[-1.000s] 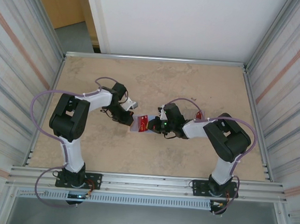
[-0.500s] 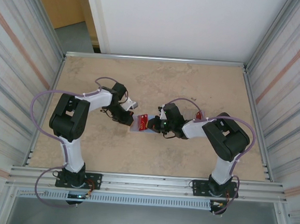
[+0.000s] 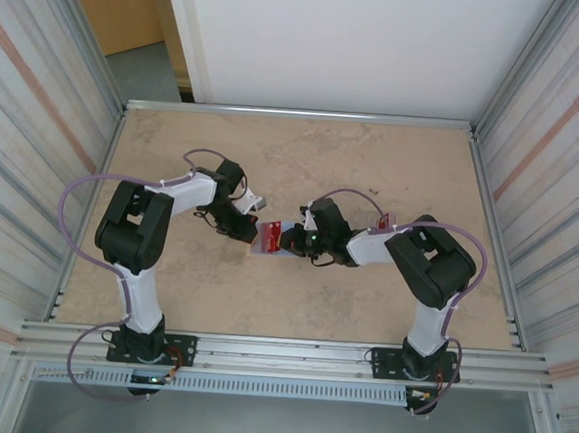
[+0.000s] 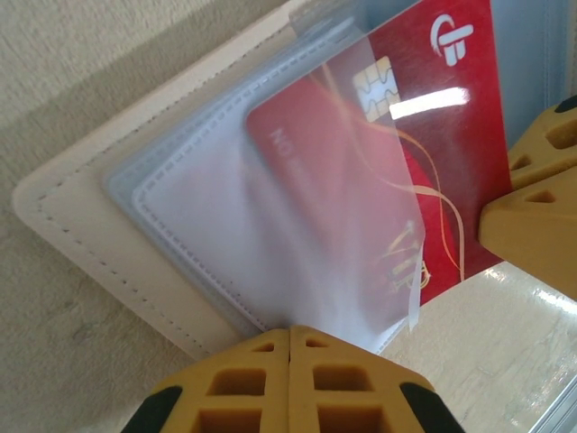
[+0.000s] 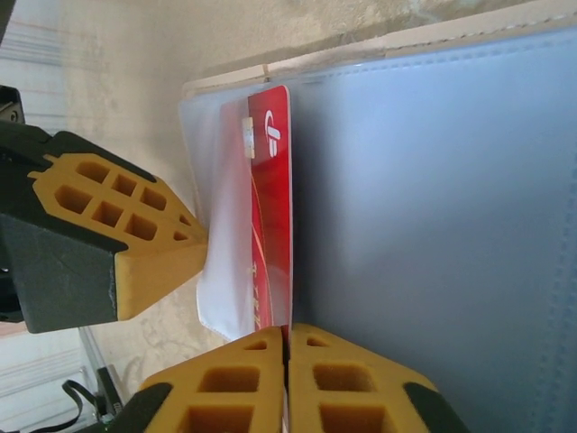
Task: Put the credit cards into the card holder
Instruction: Insert the credit card into the card slot.
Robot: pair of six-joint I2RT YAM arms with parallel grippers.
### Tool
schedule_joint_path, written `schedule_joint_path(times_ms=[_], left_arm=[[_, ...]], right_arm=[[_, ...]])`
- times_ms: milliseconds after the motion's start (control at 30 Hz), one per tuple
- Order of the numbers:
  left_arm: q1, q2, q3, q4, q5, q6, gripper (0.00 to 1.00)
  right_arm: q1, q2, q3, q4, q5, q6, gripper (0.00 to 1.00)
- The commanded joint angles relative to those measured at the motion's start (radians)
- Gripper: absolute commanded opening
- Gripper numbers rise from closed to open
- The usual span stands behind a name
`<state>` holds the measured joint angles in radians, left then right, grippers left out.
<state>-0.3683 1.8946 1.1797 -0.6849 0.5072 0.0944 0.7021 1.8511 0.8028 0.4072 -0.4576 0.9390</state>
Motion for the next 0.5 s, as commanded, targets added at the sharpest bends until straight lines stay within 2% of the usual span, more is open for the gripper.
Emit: schedule_joint_path(times_ms=[0,200,467], left_arm=[[0.006,-0.003,0.017,-0.025,-0.047,0.027,0.0],[0.009,-0.034,0.022,-0.032,-0.057,0.032,0.0],[0.029,-0.036,0.021,-0.033,-0.066,0.037,0.0]], right_arm=[[0.011,0.016,0.021,-0.112,0.009,-0.017,0.14],[0.026,-0.037,0.068,-0.249,0.071,-0.078,0.26],[0.043,-0.035,0.135,-0.347,0.107,-0.113,0.27]])
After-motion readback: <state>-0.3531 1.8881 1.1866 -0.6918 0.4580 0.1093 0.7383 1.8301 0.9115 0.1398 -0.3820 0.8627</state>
